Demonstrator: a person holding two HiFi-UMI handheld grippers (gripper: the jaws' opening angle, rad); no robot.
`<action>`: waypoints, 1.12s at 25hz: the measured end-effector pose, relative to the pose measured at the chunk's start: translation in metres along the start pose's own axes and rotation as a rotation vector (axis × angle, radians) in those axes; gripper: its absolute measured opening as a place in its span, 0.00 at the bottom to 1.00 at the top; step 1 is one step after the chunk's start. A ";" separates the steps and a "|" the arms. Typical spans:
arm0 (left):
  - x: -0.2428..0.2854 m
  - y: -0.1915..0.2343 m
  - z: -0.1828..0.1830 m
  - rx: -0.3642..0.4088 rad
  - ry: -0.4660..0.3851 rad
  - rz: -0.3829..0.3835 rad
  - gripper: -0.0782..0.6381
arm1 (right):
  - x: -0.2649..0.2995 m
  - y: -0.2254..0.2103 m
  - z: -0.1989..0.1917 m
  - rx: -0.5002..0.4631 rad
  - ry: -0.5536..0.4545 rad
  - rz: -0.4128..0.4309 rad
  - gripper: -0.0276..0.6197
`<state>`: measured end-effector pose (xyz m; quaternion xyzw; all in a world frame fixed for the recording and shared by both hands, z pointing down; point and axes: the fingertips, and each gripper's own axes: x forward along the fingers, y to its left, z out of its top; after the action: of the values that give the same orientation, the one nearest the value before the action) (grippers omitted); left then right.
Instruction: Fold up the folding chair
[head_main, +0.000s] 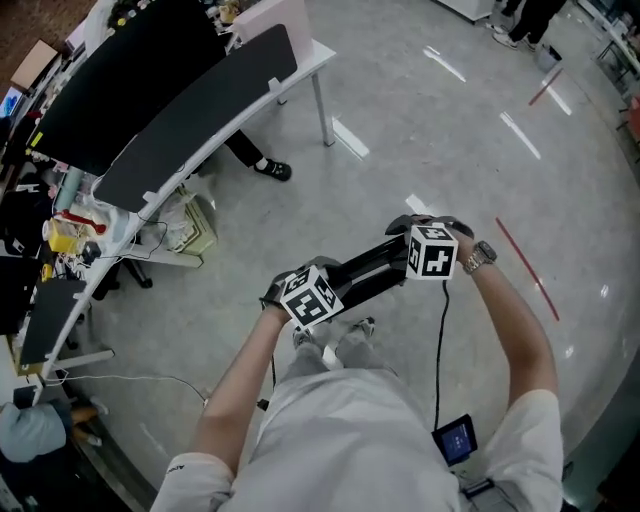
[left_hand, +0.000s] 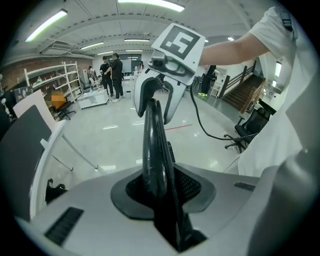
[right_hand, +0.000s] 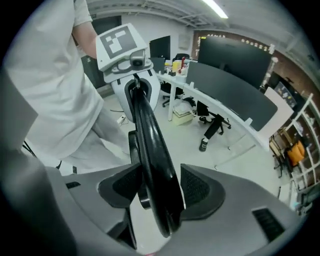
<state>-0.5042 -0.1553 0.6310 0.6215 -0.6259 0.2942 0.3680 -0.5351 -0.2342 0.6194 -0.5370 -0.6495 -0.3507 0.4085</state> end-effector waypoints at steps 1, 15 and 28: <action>0.000 -0.001 0.000 0.000 -0.001 -0.002 0.25 | 0.003 0.000 -0.001 -0.016 0.014 0.028 0.40; 0.007 -0.007 -0.002 0.062 -0.005 -0.130 0.22 | 0.021 0.029 -0.023 -0.117 0.298 0.194 0.20; -0.002 -0.045 -0.017 0.389 -0.028 -0.402 0.22 | 0.014 0.107 -0.011 0.257 0.332 0.134 0.17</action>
<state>-0.4581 -0.1427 0.6344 0.7960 -0.4269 0.3215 0.2842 -0.4289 -0.2197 0.6386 -0.4575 -0.5753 -0.3207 0.5974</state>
